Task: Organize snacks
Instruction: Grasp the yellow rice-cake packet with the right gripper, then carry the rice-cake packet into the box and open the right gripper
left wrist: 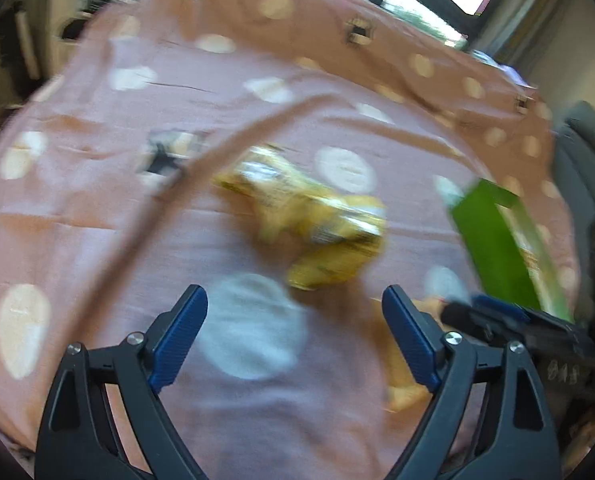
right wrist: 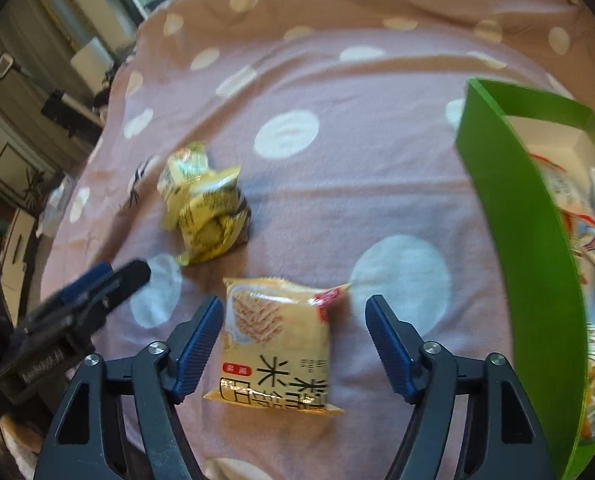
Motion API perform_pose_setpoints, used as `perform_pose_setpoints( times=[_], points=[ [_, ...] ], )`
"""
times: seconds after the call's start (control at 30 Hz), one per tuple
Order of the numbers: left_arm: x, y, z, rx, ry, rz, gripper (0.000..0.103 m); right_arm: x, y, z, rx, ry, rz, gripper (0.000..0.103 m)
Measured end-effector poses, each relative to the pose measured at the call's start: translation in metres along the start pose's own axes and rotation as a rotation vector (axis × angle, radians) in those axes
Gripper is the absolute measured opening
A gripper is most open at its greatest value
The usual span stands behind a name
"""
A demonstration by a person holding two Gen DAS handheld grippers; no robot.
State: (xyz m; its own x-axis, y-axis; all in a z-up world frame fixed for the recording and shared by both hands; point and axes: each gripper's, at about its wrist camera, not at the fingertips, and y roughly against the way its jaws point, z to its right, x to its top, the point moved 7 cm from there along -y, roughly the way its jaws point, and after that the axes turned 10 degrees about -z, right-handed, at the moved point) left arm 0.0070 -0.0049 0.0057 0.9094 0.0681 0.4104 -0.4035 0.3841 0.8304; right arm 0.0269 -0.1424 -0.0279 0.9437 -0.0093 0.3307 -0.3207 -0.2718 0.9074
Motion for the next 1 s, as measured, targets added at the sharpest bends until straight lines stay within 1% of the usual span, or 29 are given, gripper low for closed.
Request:
perform_pose_setpoints(
  times=[0.07,0.13,0.17,0.23,0.3,0.33,0.37,0.4,0.5,0.53,0.57,0.6,0.63,0.67,0.7,0.77,0.83,0.9,1.0],
  points=[
    [-0.006,-0.003,0.018,-0.097,-0.022,-0.037,0.085,-0.001,0.011,0.008,0.044,-0.05,0.027,0.075],
    [-0.013,-0.007,0.035,-0.155,-0.049,-0.076,0.083,-0.001,0.019,0.014,0.12,-0.1,0.052,0.075],
    [-0.016,-0.01,0.044,-0.171,-0.065,-0.09,0.083,-0.002,0.021,0.014,0.146,-0.108,0.059,0.075],
    [-0.022,-0.017,0.055,-0.18,-0.087,-0.111,0.083,-0.002,0.02,0.013,0.172,-0.11,0.055,0.075],
    [-0.027,-0.024,0.063,-0.185,-0.097,-0.137,0.08,-0.003,0.013,0.011,0.167,-0.093,0.037,0.075],
    [-0.029,-0.028,0.066,-0.186,-0.1,-0.149,0.076,-0.004,0.01,0.01,0.171,-0.08,0.026,0.075],
    [-0.032,-0.032,0.068,-0.183,-0.103,-0.162,0.072,-0.005,0.002,0.007,0.178,-0.067,-0.003,0.075],
    [-0.033,-0.037,0.071,-0.174,-0.107,-0.172,0.071,-0.007,-0.004,0.006,0.178,-0.068,-0.024,0.075],
    [-0.036,-0.046,0.073,-0.149,-0.121,-0.186,0.063,-0.01,-0.018,0.003,0.164,-0.051,-0.072,0.071],
    [-0.036,-0.048,0.074,-0.159,-0.123,-0.193,0.06,-0.011,-0.021,0.001,0.161,-0.041,-0.086,0.068],
    [-0.036,-0.048,0.074,-0.172,-0.122,-0.197,0.056,-0.012,-0.024,0.0,0.164,-0.034,-0.096,0.066],
    [-0.037,-0.048,0.075,-0.183,-0.126,-0.202,0.054,-0.013,-0.027,-0.001,0.177,-0.03,-0.107,0.063],
    [-0.038,-0.049,0.078,-0.189,-0.134,-0.202,0.054,-0.014,-0.029,-0.003,0.2,-0.032,-0.115,0.059],
    [-0.039,-0.047,0.079,-0.182,-0.137,-0.197,0.053,-0.013,-0.031,-0.003,0.215,-0.034,-0.123,0.058],
    [-0.039,-0.046,0.08,-0.174,-0.143,-0.191,0.053,-0.014,-0.031,-0.002,0.212,-0.034,-0.123,0.056],
    [-0.039,-0.041,0.08,-0.153,-0.154,-0.177,0.052,-0.014,-0.029,-0.003,0.212,-0.032,-0.113,0.055],
    [-0.035,-0.034,0.082,-0.125,-0.17,-0.146,0.052,-0.015,-0.024,-0.006,0.215,-0.021,-0.098,0.054],
    [-0.03,-0.024,0.086,-0.107,-0.19,-0.1,0.052,-0.014,-0.013,-0.009,0.233,-0.015,-0.065,0.054],
    [-0.021,-0.006,0.096,-0.11,-0.224,-0.04,0.052,-0.01,0.009,-0.013,0.242,-0.011,0.012,0.054]
  ],
)
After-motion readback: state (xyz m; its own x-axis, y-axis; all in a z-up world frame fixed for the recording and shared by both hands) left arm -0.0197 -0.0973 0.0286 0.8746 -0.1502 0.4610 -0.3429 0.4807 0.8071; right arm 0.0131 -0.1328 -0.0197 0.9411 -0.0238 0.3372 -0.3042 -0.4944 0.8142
